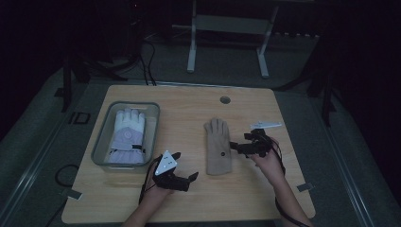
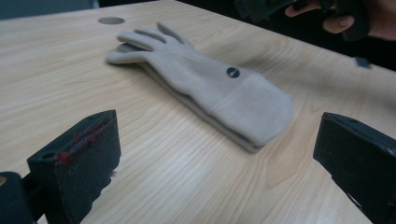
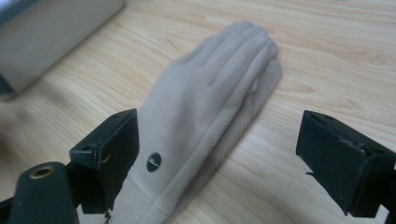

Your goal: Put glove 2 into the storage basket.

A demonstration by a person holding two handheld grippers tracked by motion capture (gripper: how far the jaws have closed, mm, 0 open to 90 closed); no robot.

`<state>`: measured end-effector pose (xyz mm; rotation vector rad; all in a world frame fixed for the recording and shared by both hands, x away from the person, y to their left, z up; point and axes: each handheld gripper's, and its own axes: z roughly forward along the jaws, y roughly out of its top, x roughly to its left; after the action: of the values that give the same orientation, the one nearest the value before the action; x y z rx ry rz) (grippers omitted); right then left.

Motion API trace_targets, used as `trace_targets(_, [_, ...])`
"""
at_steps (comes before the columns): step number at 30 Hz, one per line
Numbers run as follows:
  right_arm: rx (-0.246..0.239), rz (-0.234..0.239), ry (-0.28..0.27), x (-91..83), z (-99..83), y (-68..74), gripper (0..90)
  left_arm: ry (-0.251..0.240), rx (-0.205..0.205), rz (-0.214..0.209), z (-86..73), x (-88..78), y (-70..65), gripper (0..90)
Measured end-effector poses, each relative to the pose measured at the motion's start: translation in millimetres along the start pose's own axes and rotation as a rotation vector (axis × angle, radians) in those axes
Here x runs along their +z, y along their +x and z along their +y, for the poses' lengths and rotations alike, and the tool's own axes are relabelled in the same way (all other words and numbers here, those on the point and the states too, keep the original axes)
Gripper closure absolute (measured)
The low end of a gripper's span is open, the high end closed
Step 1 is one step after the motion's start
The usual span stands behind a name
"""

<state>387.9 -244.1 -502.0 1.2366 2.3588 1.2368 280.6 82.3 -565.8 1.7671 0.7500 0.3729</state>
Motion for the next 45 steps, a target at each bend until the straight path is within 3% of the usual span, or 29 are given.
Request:
trace_targets(5, [-0.019, 0.023, 0.02, 2.2, 5.1, -3.3, 16.7, 0.031, 0.029, -0.032, 8.3, 16.0, -8.0, 1.0])
trace_targets(9, [-0.004, 0.03, 0.006, 6.0, 11.3, -7.6, 23.3, 0.059, 0.007, -0.098, 13.9, 27.3, -13.4, 1.0])
trace_targets(12, [0.005, 0.043, -0.003, 11.5, 16.2, -10.1, 24.2, 0.105, 0.014, -0.104, 19.6, 34.4, -15.9, 1.0])
trace_targets(14, [-0.017, 0.027, 0.006, 15.7, 19.2, -10.0, 24.5, 0.125, 0.036, -0.106, 22.4, 38.0, -16.4, 1.0])
trace_targets(15, [-0.015, 0.028, 0.008, 18.1, 21.1, -10.3, 24.5, 0.15, 0.048, -0.125, 24.4, 41.3, -16.7, 1.1])
trace_targets(19, [-0.014, 0.025, 0.007, 26.6, 29.8, -12.6, 26.6, 0.177, 0.09, -0.127, 29.3, 48.9, -17.4, 5.5])
trace_targets(22, [0.001, 0.028, 0.01, 35.5, 37.2, -16.1, 26.7, 0.192, 0.139, -0.112, 32.7, 55.7, -16.3, 11.9])
trace_targets(30, [0.037, 0.014, 0.051, 65.2, 47.6, -21.4, 27.1, 0.287, 0.241, -0.122, 43.1, 78.5, -17.8, 14.3])
trace_targets(35, [0.077, -0.023, 0.089, 81.8, 45.5, -27.2, 27.1, 0.346, 0.288, -0.159, 46.0, 90.2, -22.4, 14.4])
trace_targets(36, [0.082, -0.038, 0.104, 85.9, 44.4, -28.8, 27.1, 0.388, 0.318, -0.166, 45.3, 97.0, -23.8, 14.4])
trace_targets(37, [0.11, -0.028, 0.136, 94.5, 41.7, -32.8, 25.1, 0.397, 0.325, -0.166, 44.4, 99.5, -24.1, 14.8])
trace_targets(41, [0.125, -0.014, 0.163, 103.0, 39.3, -32.1, 26.2, 0.433, 0.323, -0.17, 40.5, 107.2, -22.3, 17.4])
trace_targets(45, [0.121, 0.024, 0.191, 106.5, 37.6, -32.1, 40.6, 0.451, 0.337, -0.158, 38.9, 108.7, -22.6, 23.8])
